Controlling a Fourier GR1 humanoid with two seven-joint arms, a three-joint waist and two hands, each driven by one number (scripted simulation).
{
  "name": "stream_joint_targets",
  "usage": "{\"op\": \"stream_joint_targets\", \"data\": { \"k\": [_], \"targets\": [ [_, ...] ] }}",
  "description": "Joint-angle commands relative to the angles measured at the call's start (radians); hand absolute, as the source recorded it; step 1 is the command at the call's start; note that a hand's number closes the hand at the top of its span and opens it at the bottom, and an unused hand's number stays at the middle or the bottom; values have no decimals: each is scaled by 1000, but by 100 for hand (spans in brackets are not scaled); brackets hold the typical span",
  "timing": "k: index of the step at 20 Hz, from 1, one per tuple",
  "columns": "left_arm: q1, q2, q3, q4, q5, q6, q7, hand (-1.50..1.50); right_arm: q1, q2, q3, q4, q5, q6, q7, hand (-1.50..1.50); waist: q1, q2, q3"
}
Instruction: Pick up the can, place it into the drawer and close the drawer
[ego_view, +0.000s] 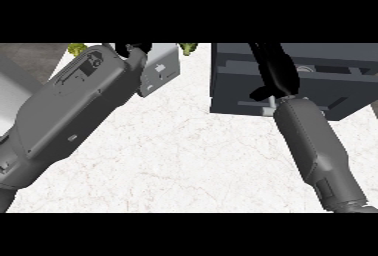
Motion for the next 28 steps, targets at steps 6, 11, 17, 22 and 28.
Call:
{"op": "stream_joint_targets", "data": {
  "k": [6, 11, 17, 22, 28],
  "targets": [
    [68, 58, 21, -86, -15, -57, 20, -150, -120, -9, -79, 257, 8, -191, 8, -150, 20, 32, 17],
    [82, 78, 22, -114, -35, -42, 37, -150, -221, -39, -114, 335, 3, -229, 14, -150, 31, 38, 18],
    [40, 84, 14, -155, -53, -4, 94, -150, -306, -92, -122, 400, 20, -216, 24, -150, 45, 40, 19],
    [105, 94, 13, -190, -60, -23, 79, -150, -387, -97, -126, 432, 28, -172, 75, -150, 51, 41, 17],
    [105, 113, 29, -238, -57, -16, 104, -150, -387, -59, -235, 452, -112, -85, -125, -150, 55, 42, 21]
  ]
}}
